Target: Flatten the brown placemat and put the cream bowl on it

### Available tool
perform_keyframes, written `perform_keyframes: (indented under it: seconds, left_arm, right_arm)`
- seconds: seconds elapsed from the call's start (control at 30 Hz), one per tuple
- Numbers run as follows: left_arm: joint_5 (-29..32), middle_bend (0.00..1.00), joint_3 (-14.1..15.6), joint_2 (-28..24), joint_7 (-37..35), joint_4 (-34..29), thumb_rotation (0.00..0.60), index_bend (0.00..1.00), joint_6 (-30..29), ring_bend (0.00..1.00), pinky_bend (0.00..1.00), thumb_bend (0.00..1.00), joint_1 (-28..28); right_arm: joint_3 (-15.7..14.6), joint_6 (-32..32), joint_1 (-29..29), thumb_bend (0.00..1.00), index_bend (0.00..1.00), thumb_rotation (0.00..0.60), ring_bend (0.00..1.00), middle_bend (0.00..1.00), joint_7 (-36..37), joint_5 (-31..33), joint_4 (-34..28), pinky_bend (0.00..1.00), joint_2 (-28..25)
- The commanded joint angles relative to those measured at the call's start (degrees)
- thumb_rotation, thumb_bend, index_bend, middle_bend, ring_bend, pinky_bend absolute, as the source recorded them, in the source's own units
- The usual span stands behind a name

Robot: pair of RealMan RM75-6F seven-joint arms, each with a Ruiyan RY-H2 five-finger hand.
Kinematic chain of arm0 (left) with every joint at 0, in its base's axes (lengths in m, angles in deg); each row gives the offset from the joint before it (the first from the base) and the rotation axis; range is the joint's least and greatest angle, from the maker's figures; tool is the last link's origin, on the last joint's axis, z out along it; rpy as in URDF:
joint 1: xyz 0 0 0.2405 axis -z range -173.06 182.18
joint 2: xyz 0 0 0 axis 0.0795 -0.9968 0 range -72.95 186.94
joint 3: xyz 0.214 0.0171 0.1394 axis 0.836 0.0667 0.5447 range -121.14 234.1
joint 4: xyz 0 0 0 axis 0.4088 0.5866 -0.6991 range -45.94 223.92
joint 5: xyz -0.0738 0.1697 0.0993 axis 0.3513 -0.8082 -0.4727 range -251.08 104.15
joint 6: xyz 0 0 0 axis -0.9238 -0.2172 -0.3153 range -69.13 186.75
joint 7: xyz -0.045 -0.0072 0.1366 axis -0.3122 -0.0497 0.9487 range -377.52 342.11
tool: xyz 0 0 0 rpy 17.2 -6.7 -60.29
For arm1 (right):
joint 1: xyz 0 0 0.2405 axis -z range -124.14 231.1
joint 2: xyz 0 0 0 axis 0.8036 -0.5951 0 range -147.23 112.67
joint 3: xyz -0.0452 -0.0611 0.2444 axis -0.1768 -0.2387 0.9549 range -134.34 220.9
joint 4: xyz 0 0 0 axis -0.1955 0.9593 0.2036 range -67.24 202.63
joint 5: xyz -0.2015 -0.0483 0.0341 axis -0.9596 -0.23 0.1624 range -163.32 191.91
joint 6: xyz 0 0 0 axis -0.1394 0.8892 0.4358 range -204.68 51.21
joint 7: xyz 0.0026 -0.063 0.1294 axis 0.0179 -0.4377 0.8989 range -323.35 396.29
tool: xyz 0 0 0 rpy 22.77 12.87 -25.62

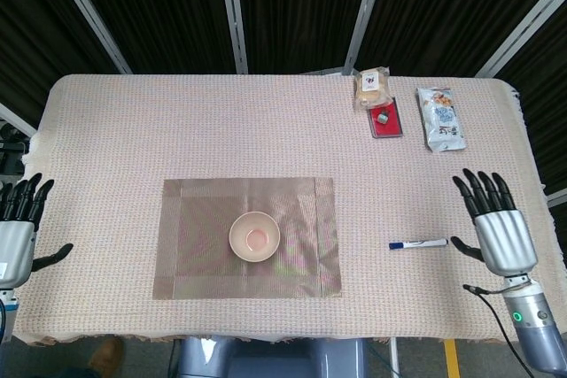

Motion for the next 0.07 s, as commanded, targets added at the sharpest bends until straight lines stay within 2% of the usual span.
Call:
perform_keyframes:
  seconds: [0.03,0.07]
  left_arm:
    - [-0.4,0.0,0.2,-0.2,-0.8,0.5,0.6,0.0,0.3,0.0,0.0,0.0,-0.2]
    - [-0.4,0.0,0.2,-0.3,-0.9,0.5,0.6,0.0,0.4,0.0,0.0,0.0,-0.1]
  right_arm:
    - [0.1,0.7,2.0,0.0,0.0,0.6,0.0,0.0,1.5,0.5,2.4,0.0,0.6]
    - [0.2,0.7,2.1,0.0,0.0,0.6,0.0,0.0,1.6,0.4,2.7,0.0,0.7]
